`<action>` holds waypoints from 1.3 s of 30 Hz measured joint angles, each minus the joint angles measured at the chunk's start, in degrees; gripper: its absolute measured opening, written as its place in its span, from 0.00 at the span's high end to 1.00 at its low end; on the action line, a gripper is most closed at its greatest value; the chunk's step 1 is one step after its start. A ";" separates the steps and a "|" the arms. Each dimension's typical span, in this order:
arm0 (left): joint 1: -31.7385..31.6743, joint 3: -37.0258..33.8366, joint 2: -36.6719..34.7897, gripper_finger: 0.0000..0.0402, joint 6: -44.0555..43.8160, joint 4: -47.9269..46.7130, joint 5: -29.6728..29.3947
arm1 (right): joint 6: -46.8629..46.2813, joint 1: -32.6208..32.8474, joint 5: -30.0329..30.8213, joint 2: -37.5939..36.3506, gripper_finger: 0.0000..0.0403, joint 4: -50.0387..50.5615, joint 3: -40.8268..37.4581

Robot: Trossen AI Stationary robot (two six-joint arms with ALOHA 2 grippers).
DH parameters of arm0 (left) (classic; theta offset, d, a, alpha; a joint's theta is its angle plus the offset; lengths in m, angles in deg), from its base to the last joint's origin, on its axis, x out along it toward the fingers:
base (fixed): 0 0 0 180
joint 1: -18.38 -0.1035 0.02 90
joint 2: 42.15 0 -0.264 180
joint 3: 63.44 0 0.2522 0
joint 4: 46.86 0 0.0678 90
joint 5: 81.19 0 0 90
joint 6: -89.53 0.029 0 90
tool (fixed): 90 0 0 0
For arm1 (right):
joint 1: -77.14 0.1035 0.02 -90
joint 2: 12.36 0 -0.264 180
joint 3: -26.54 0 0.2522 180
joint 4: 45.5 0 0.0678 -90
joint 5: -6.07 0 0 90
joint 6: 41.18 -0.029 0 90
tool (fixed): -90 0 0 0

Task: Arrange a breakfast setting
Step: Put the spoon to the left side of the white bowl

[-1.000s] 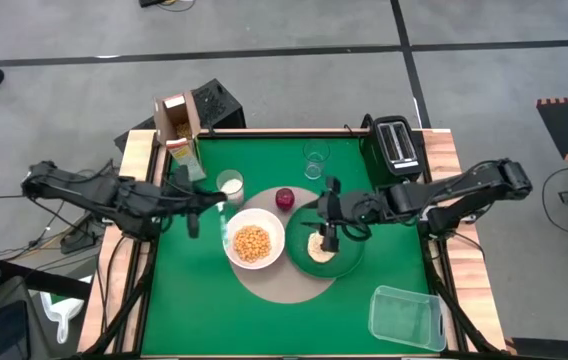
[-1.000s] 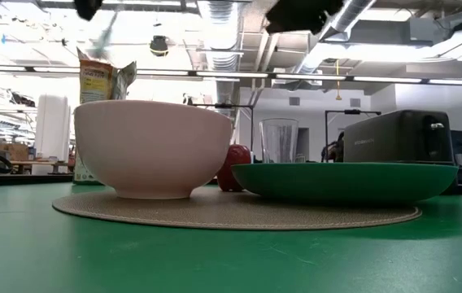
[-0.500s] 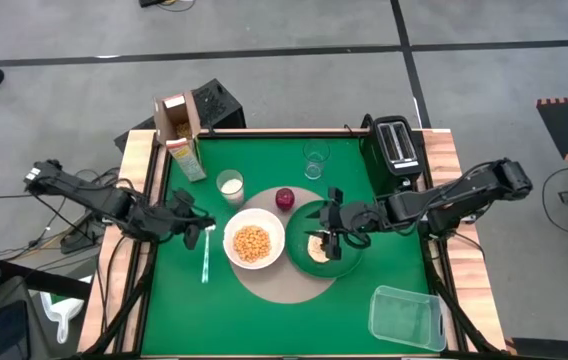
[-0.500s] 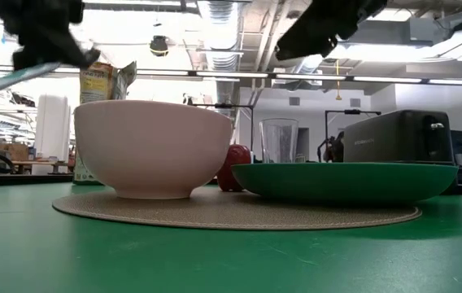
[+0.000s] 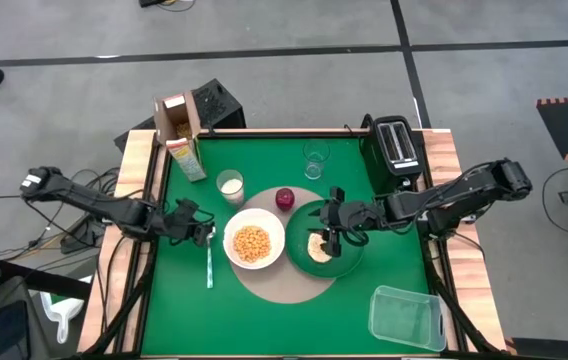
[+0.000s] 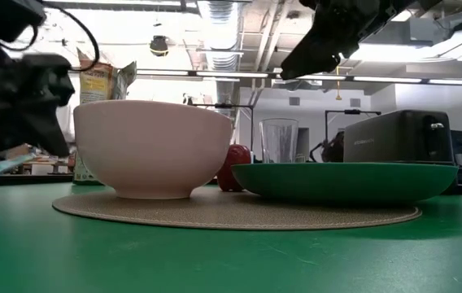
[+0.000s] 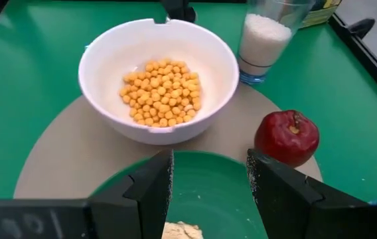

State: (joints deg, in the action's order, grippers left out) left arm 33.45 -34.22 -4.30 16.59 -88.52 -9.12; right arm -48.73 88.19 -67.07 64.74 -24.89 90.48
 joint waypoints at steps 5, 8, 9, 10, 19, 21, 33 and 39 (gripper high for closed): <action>-4.53 -5.39 0.03 1.00 2.63 10.06 4.20 | -0.05 0.07 -0.02 0.00 0.45 -0.03 0.00; -6.68 -8.85 0.37 1.00 3.24 15.80 6.04 | -0.13 0.04 -0.02 0.00 0.45 -0.01 0.00; -7.37 -9.70 0.36 1.00 3.63 16.33 6.69 | -0.13 0.04 0.00 0.00 0.45 0.01 0.00; -7.96 -10.50 0.37 1.00 4.18 16.93 7.47 | -0.13 0.04 0.00 0.00 0.45 -0.01 0.01; -12.22 -11.14 3.15 0.99 9.11 20.34 9.83 | -0.14 0.04 -0.02 0.00 0.45 -0.03 0.00; -13.00 -11.14 4.00 0.99 8.75 20.31 10.62 | -0.48 0.04 -0.02 0.00 0.45 -0.01 0.02; -17.63 -10.23 9.17 0.98 12.20 22.91 15.44 | -0.58 -0.17 -0.02 0.00 0.45 -0.01 0.02; -20.09 -9.68 9.19 0.96 14.11 21.65 15.03 | -0.61 -0.74 -0.13 0.00 0.45 0.35 0.02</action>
State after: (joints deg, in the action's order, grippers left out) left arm 13.36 -43.90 4.89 30.70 -66.87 5.91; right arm -49.34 87.45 -67.20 64.74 -24.54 90.50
